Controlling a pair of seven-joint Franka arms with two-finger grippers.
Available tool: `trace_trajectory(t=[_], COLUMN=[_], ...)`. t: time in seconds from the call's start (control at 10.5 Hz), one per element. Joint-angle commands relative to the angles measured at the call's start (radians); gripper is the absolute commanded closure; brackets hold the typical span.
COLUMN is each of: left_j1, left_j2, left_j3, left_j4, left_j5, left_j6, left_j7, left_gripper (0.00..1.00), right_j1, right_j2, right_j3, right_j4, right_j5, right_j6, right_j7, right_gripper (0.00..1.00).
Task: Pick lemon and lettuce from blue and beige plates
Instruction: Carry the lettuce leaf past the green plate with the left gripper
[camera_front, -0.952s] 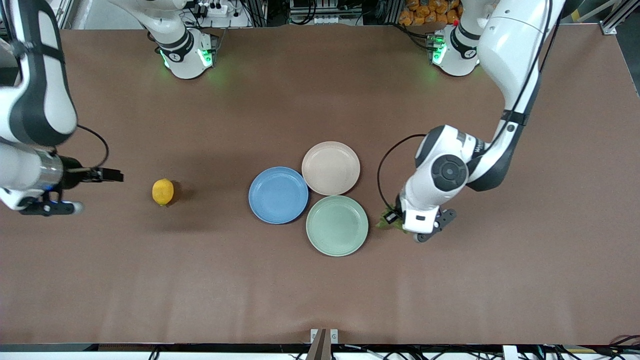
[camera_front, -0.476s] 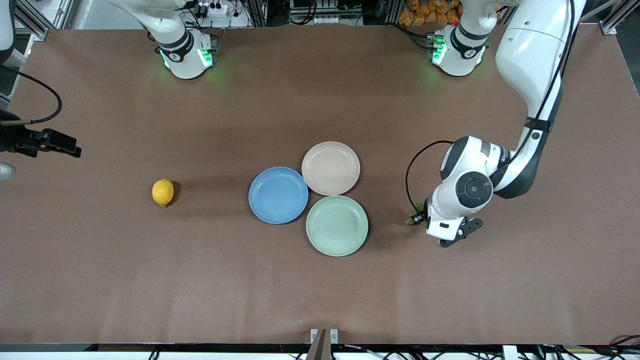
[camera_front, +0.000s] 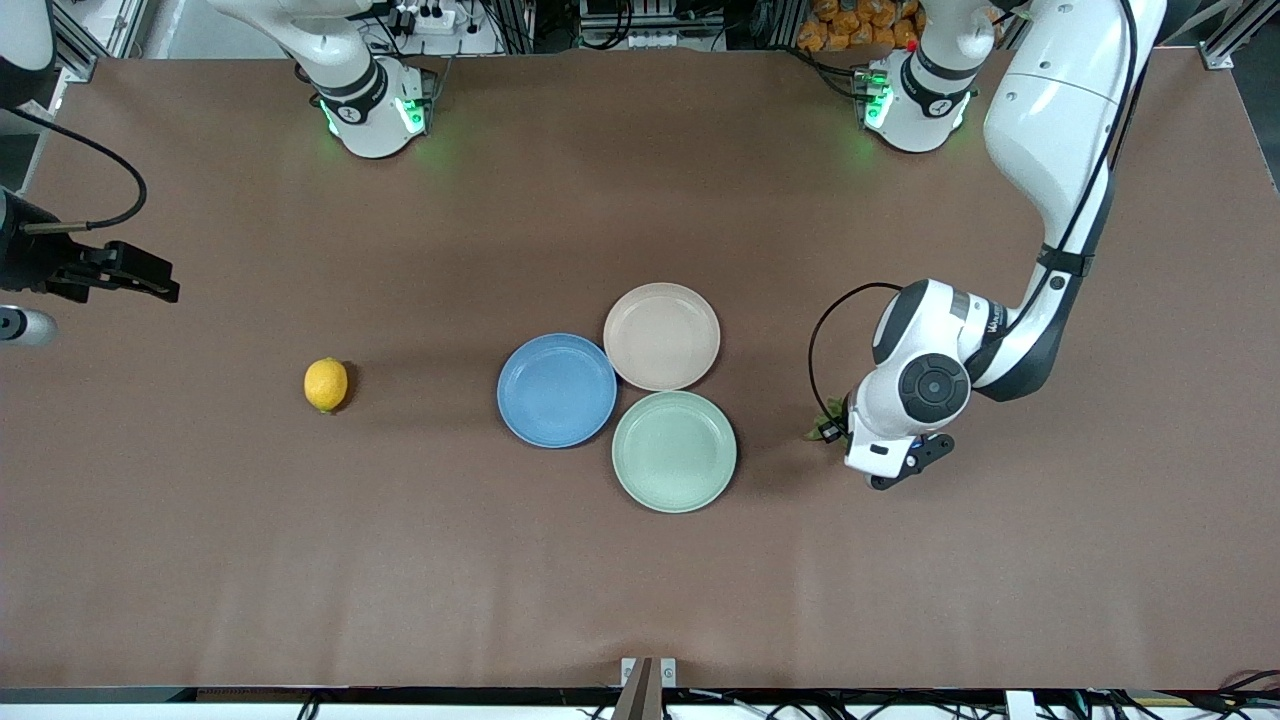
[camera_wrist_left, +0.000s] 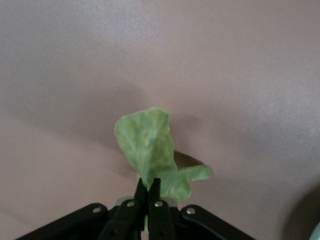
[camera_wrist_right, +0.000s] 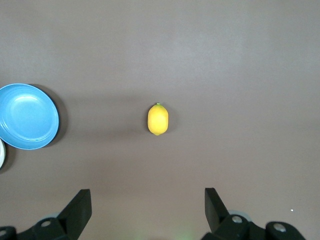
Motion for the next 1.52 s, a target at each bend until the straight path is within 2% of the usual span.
trace_trajectory(t=[0.0, 0.1, 0.19, 0.29, 0.48, 0.57, 0.67, 0.76, 1.14, 1.43], left_j1=[-0.003, -0.001, -0.001, 0.000, -0.001, -0.001, 0.002, 0.005, 0.012, 0.023], left_j2=[0.023, 0.023, 0.025, 0.026, 0.026, 0.025, 0.022, 0.014, -0.072, -0.072], left_j3=[-0.008, -0.008, -0.008, -0.008, -0.008, -0.008, -0.008, -0.008, 0.012, 0.012], left_j4=[0.003, 0.004, 0.003, 0.003, 0.003, 0.003, 0.004, 0.006, 0.018, 0.018], left_j5=[0.029, 0.029, 0.029, 0.029, 0.029, 0.035, 0.048, 0.050, 0.056, 0.064], left_j6=[-0.010, -0.010, -0.010, -0.012, -0.010, -0.012, -0.012, -0.012, -0.049, -0.055], left_j7=[-0.003, -0.002, 0.004, 0.005, 0.008, 0.006, 0.006, 0.003, 0.015, 0.043], left_gripper=[1.00, 1.00, 0.98, 0.91, 0.89, 0.59, 0.21, 0.00, 0.00, 0.00], right_j1=[0.014, 0.014, 0.011, 0.011, 0.017, 0.018, 0.019, 0.027, 0.040, 0.041], right_j2=[-0.041, -0.041, -0.050, -0.053, -0.054, -0.054, -0.056, -0.067, -0.079, -0.079], right_j3=[-0.013, -0.013, -0.013, -0.013, -0.014, -0.014, -0.014, -0.017, -0.037, -0.037], right_j4=[-0.040, -0.042, -0.052, -0.060, -0.060, -0.060, -0.062, -0.074, -0.092, -0.092], right_j5=[-0.010, -0.010, -0.009, -0.009, -0.009, -0.009, -0.007, -0.007, -0.006, -0.006], right_j6=[-0.004, -0.004, -0.006, -0.006, -0.006, -0.006, -0.007, -0.003, 0.002, 0.002], right_j7=[0.013, 0.013, 0.013, 0.013, 0.013, 0.013, 0.013, 0.013, 0.013, 0.013], right_gripper=[0.00, 0.00, 0.00, 0.00, 0.00, 0.00, 0.00, 0.00, 0.00, 0.00])
